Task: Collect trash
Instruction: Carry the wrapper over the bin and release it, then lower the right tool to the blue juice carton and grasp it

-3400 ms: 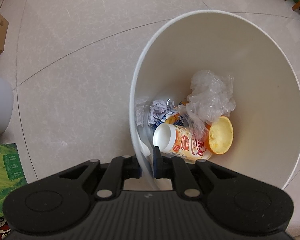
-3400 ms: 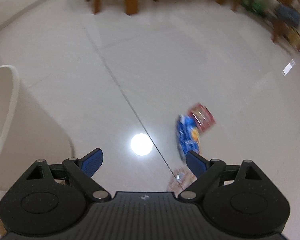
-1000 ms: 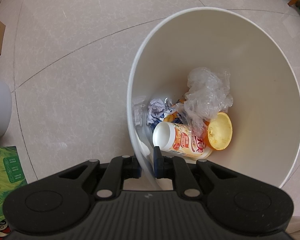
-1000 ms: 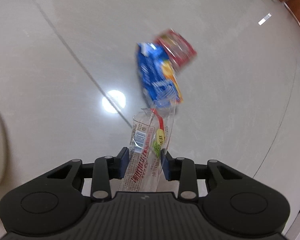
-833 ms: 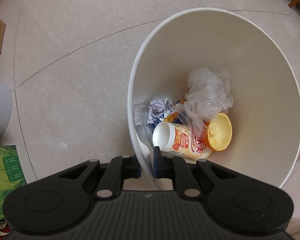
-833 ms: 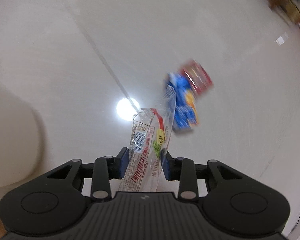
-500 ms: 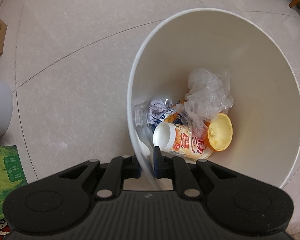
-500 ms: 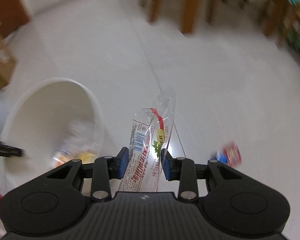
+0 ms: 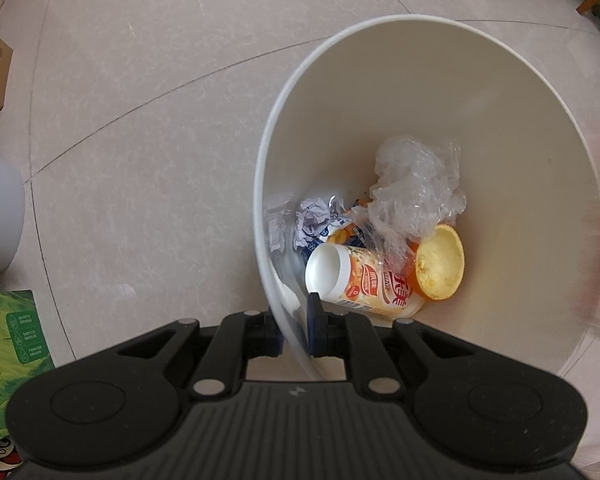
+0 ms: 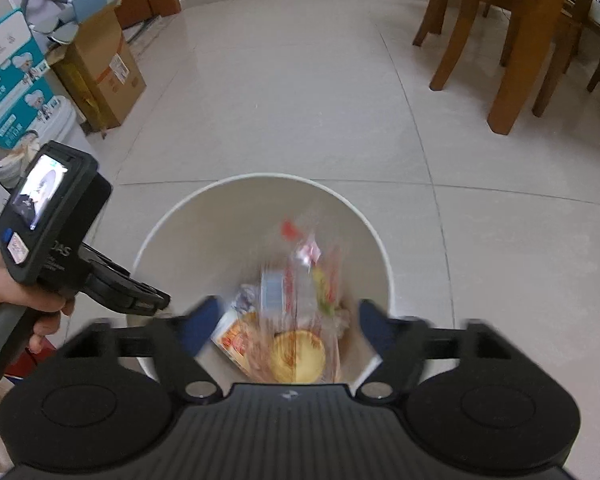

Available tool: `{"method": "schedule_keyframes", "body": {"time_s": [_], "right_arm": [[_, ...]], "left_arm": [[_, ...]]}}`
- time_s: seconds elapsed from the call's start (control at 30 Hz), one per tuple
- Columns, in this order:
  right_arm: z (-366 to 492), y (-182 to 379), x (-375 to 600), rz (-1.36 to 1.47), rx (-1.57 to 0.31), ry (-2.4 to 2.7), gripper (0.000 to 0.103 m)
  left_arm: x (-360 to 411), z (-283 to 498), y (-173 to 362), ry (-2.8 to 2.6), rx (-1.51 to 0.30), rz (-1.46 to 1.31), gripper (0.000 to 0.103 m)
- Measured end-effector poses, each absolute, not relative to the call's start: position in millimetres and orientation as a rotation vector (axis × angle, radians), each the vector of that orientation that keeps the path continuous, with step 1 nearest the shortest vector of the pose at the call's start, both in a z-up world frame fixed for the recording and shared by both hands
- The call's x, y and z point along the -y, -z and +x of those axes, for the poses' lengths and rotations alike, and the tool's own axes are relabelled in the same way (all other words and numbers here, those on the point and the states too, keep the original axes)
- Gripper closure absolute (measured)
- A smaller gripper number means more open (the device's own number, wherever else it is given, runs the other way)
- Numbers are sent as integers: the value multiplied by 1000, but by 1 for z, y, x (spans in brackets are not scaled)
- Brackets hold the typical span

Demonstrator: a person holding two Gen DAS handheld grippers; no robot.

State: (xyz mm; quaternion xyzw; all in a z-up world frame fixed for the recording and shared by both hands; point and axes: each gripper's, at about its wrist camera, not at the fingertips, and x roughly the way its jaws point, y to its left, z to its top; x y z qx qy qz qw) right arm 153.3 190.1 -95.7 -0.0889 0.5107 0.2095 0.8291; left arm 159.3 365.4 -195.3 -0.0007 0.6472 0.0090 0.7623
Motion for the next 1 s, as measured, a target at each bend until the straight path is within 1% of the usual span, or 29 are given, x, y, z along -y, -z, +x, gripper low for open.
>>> {"method": "schedule_keyframes", "body": {"time_s": [0.17,0.57,0.77,0.87,1.0], "right_arm": [[151,97,-181,-174,-1079,-423,10],[152,113,-129,-83,-1075,-292,9],[142,123,-93,-86,-1020,-196,6],[136,138,-63,-85,-997,-136,4],[133,173,-7,-44,-1012,-20,4]], "left_arm": [[-366,159,196,-19,-1408,-6,94],[-366,160,197,-22,-1412,-12,94],[-367,159,196,-15,-1409,-13,94],[-369,160,195,-14,-1410,-21,94],[-368,160,195,-13,-1410,-13,94]]}}
